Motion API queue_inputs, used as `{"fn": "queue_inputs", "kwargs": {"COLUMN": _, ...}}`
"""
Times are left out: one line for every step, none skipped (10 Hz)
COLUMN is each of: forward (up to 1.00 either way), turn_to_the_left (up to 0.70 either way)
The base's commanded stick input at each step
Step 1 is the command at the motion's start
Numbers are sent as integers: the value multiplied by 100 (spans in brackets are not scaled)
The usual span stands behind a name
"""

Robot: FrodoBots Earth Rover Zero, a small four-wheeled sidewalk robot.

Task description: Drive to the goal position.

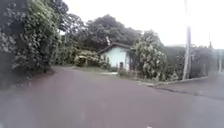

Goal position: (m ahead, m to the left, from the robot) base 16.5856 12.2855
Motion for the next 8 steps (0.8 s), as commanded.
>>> {"fn": "queue_inputs", "kwargs": {"forward": 70, "turn_to_the_left": 0}}
{"fn": "queue_inputs", "kwargs": {"forward": 70, "turn_to_the_left": 17}}
{"fn": "queue_inputs", "kwargs": {"forward": 70, "turn_to_the_left": 35}}
{"fn": "queue_inputs", "kwargs": {"forward": 70, "turn_to_the_left": 35}}
{"fn": "queue_inputs", "kwargs": {"forward": 70, "turn_to_the_left": 32}}
{"fn": "queue_inputs", "kwargs": {"forward": 70, "turn_to_the_left": 0}}
{"fn": "queue_inputs", "kwargs": {"forward": 70, "turn_to_the_left": 0}}
{"fn": "queue_inputs", "kwargs": {"forward": 70, "turn_to_the_left": 0}}
